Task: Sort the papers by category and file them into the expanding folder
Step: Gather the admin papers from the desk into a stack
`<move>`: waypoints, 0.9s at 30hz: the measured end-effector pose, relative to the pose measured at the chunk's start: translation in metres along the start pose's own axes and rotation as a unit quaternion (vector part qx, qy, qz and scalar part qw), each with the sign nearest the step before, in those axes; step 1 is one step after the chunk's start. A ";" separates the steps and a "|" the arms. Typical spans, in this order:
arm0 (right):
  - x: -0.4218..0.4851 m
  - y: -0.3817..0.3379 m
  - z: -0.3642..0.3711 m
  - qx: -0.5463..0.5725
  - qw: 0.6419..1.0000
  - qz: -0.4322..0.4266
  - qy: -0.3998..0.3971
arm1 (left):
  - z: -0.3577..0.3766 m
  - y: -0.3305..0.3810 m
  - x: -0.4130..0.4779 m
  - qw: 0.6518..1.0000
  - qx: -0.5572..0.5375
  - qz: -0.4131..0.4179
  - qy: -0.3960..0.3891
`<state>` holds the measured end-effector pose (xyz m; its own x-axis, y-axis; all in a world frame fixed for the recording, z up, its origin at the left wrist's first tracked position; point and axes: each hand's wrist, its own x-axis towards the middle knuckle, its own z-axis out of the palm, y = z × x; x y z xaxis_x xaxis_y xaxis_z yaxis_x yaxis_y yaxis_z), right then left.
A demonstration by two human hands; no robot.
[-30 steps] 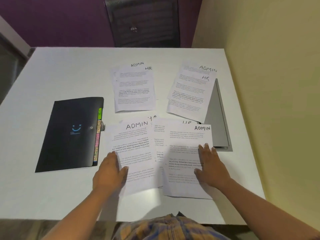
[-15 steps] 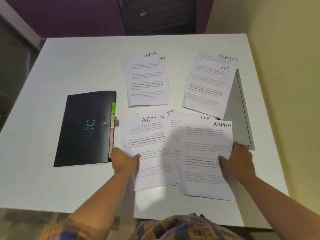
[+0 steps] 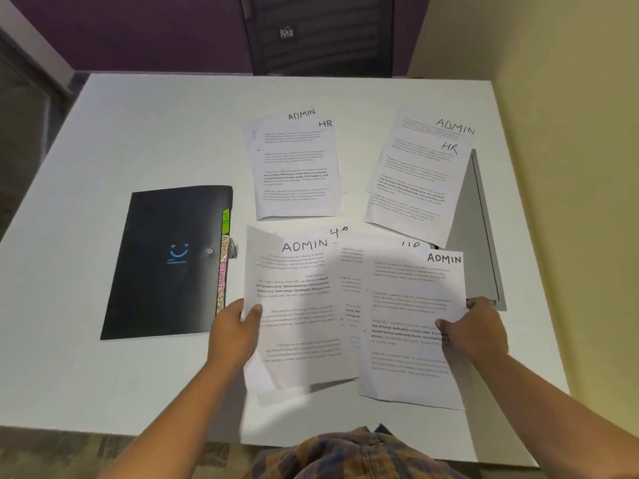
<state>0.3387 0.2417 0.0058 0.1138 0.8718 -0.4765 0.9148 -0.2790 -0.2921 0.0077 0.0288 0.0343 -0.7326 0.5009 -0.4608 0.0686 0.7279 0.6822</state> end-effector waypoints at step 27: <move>-0.077 -0.035 -0.116 0.409 0.888 -0.207 0.025 | -0.008 0.050 -0.016 0.975 -0.222 -0.006 0.028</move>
<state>0.3433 0.2308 0.1490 -0.1312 0.9788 -0.1570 0.2961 -0.1125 -0.9485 0.0172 0.0537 0.0808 -0.7689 0.4577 -0.4465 -0.2312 0.4521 0.8615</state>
